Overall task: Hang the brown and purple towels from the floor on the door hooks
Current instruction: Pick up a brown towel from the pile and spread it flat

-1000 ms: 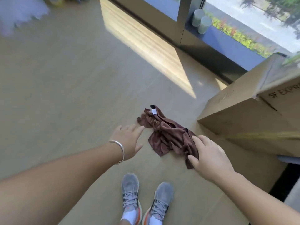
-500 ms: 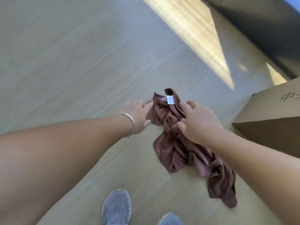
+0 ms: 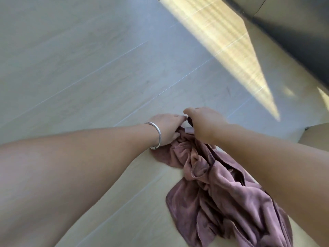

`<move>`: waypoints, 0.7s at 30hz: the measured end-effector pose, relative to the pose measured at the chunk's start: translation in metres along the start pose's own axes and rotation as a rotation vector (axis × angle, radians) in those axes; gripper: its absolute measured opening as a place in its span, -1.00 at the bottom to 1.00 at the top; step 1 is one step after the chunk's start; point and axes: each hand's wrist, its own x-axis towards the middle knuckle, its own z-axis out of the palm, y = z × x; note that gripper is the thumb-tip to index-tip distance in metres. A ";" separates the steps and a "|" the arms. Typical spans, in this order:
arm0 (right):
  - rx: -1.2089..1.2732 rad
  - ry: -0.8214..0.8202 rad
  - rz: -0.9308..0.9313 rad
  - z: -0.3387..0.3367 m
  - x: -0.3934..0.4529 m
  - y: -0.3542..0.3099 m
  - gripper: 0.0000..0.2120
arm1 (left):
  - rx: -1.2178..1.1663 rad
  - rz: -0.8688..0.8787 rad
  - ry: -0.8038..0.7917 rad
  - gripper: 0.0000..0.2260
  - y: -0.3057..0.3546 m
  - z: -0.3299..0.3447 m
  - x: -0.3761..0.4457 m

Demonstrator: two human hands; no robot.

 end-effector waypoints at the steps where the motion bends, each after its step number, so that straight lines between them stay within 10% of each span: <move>1: -0.036 -0.018 0.010 -0.001 -0.001 0.001 -0.63 | 0.005 -0.017 -0.003 -0.56 0.002 0.001 0.001; 6: -0.236 -0.128 0.099 -0.028 -0.037 0.002 -0.94 | 0.127 -0.144 -0.153 -0.75 0.017 -0.013 -0.015; 21: -0.430 -0.200 0.340 -0.233 -0.221 -0.017 -0.76 | 0.336 -0.320 -0.297 -0.81 0.046 -0.237 -0.186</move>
